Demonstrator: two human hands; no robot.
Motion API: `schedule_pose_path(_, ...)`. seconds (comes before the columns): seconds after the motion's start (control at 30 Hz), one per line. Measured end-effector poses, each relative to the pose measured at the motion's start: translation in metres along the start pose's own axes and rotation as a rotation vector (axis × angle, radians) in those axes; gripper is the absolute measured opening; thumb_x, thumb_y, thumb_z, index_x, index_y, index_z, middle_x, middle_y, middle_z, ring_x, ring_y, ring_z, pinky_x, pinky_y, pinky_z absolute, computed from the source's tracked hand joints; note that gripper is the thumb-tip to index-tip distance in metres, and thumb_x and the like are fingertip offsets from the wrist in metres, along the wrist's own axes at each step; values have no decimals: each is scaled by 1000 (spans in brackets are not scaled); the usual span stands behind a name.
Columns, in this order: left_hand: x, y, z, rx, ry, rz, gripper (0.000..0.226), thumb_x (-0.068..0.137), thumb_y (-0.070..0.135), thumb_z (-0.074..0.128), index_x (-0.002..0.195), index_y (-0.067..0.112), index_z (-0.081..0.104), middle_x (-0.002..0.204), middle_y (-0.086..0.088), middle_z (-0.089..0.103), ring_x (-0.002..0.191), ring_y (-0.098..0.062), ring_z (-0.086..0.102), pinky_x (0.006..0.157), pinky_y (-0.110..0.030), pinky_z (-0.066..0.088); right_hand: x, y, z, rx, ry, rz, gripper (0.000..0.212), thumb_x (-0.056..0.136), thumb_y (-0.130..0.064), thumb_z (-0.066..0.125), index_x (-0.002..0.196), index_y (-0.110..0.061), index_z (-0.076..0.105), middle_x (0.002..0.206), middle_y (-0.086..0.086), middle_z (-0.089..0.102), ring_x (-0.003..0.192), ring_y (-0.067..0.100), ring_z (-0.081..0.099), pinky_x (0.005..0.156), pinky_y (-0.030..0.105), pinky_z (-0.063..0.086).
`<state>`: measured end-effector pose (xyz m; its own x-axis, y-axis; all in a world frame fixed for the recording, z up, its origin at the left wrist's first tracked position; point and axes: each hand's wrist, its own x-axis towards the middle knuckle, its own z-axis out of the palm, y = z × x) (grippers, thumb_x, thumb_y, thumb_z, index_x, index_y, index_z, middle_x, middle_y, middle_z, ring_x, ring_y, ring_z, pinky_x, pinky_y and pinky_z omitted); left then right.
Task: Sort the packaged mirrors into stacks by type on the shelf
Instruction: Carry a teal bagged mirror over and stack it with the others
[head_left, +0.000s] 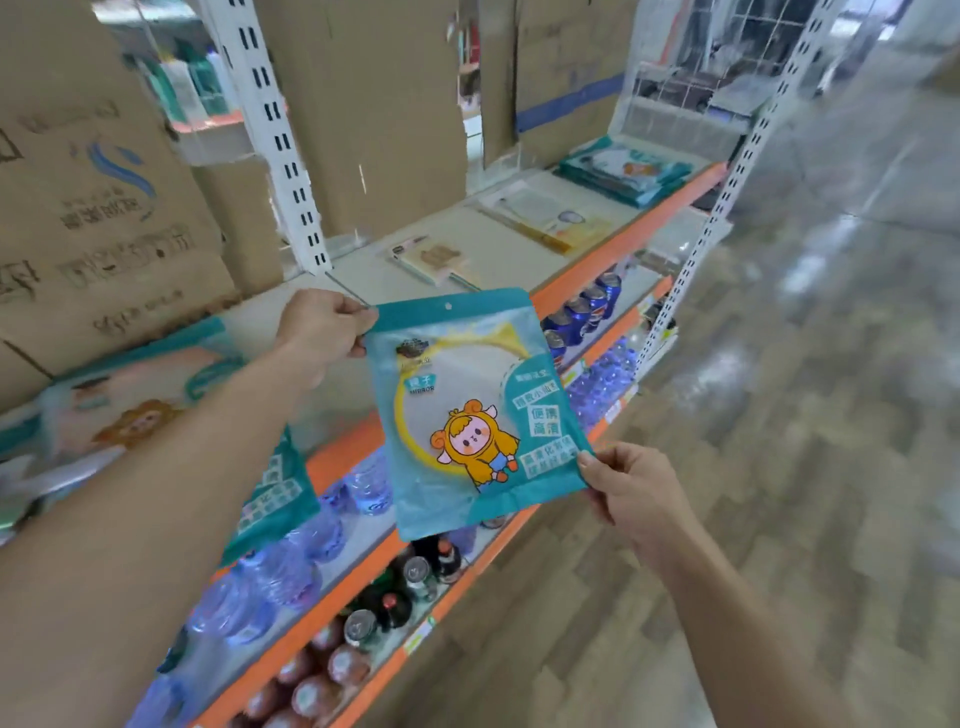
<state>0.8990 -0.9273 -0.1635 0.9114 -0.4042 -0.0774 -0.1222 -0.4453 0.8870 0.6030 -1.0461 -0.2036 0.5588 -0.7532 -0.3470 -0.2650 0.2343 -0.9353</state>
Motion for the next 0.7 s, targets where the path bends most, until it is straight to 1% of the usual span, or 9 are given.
schedule_pose_path(0.07, -10, 6, 19, 3, -32, 7, 15, 87, 17, 68, 73, 11, 63, 66, -4, 60, 43, -3, 55, 58, -21, 55, -13, 8, -16, 63, 33, 21, 25, 93, -1, 54, 68, -3, 49, 37, -5, 48, 30, 3, 37, 30, 15, 29)
schedule_pose_path(0.13, -21, 12, 40, -1, -70, 10, 15, 87, 16, 67, 73, 12, 63, 66, -5, 60, 49, -8, 56, 62, -24, 55, -25, 16, -31, 88, 62, 25, 22, 93, -1, 53, 72, 0, 50, 38, -5, 49, 30, 1, 38, 32, 13, 30)
schedule_pose_path(0.23, -36, 21, 68, -28, -121, 17, 18, 88, 14, 66, 71, 14, 59, 65, -4, 57, 49, -6, 54, 51, -17, 52, -36, 28, -53, 90, 114, 33, 24, 94, -2, 53, 70, -1, 50, 43, 2, 49, 31, 5, 38, 32, 16, 30)
schedule_pose_path(0.27, -39, 25, 75, -16, -137, 23, 18, 88, 14, 66, 71, 14, 59, 66, -4, 57, 50, -6, 55, 51, -17, 52, -38, 31, -60, 93, 134, 35, 25, 94, -3, 54, 69, -2, 50, 45, 4, 48, 31, 6, 37, 32, 17, 29)
schedule_pose_path(0.37, -43, 35, 95, 3, -207, 37, 18, 89, 15, 66, 73, 10, 58, 71, -8, 59, 58, -15, 56, 57, -23, 54, -40, 36, -76, 118, 192, 51, 25, 93, -4, 54, 68, -5, 50, 46, 4, 47, 33, 7, 36, 33, 18, 29)
schedule_pose_path(0.43, -41, 42, 107, 20, -234, 45, 17, 89, 17, 65, 75, 9, 59, 72, -10, 60, 57, -17, 55, 52, -21, 53, -38, 37, -82, 129, 220, 59, 22, 93, -5, 55, 71, -4, 51, 49, 4, 48, 34, 6, 37, 33, 18, 30)
schedule_pose_path(0.53, -29, 52, 125, 60, -251, 75, 17, 90, 19, 65, 74, 12, 59, 70, -5, 60, 50, -7, 56, 46, -12, 48, -32, 36, -88, 130, 263, 60, 23, 93, -6, 55, 71, -4, 51, 48, 3, 50, 34, 6, 38, 34, 18, 32)
schedule_pose_path(0.6, -17, 57, 137, 47, -285, 89, 18, 89, 18, 65, 73, 13, 59, 69, -5, 59, 42, -2, 53, 45, -12, 48, -27, 34, -90, 100, 292, 58, 23, 93, -8, 57, 71, -4, 54, 48, 2, 52, 36, 6, 41, 37, 19, 34)
schedule_pose_path(0.7, 1, 65, 151, 64, -311, 111, 20, 89, 18, 66, 71, 12, 59, 65, -5, 59, 35, 1, 50, 45, -12, 48, -15, 28, -91, 75, 325, 60, 21, 93, -9, 57, 72, -5, 56, 51, 2, 54, 38, 4, 44, 39, 18, 37)
